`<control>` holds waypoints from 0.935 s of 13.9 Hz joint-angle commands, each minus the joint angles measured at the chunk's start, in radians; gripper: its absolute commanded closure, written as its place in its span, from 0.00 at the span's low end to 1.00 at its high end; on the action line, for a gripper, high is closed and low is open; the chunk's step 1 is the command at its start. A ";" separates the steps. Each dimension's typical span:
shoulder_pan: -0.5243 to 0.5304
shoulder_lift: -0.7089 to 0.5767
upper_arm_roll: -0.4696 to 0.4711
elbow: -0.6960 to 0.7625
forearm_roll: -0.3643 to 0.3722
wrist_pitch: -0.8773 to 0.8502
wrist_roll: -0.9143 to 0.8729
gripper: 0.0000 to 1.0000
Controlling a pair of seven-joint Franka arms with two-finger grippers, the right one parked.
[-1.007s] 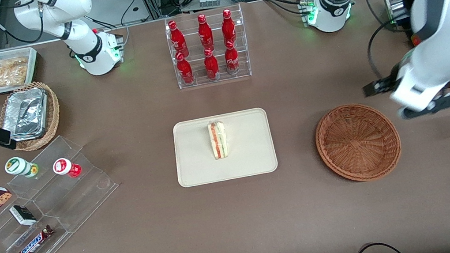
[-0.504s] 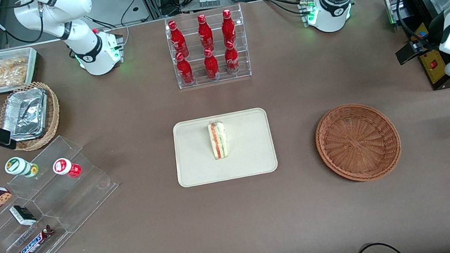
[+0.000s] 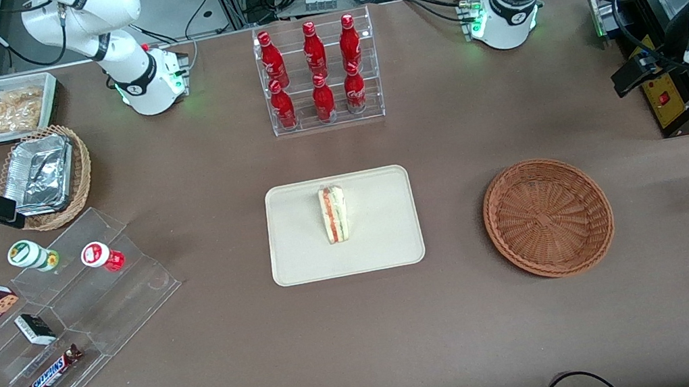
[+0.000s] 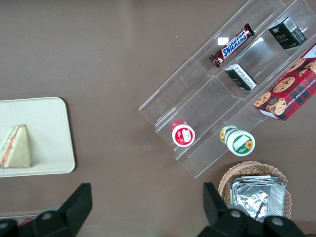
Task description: Place sandwich from basket to tray
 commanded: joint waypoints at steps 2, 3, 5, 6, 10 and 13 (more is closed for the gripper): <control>-0.002 0.018 -0.011 0.032 -0.006 -0.012 -0.005 0.00; -0.002 0.018 -0.011 0.032 -0.006 -0.015 -0.005 0.00; 0.001 0.021 -0.009 0.032 0.000 -0.011 -0.004 0.00; 0.001 0.026 -0.009 0.034 -0.002 -0.009 -0.002 0.00; 0.004 0.044 -0.008 0.034 0.000 -0.006 0.001 0.00; -0.012 0.043 -0.003 0.036 0.001 -0.008 -0.002 0.00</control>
